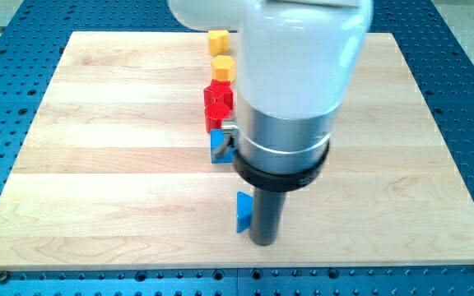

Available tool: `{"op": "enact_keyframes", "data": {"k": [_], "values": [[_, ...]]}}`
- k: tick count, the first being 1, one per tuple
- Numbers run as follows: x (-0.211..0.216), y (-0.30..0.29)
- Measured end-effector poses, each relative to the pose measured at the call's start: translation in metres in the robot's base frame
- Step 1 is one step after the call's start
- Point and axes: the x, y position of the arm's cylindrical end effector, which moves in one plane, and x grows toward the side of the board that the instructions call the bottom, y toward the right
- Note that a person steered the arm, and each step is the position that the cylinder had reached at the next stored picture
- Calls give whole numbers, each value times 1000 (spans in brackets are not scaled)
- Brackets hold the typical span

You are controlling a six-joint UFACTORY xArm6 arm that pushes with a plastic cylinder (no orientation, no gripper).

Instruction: Move the triangle to the bottom of the blue cube

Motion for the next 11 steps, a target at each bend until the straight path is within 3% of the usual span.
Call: {"op": "enact_keyframes", "data": {"k": [2, 6, 8, 11], "values": [[-32, 0], [-20, -52], [-28, -19], [-43, -19]]}}
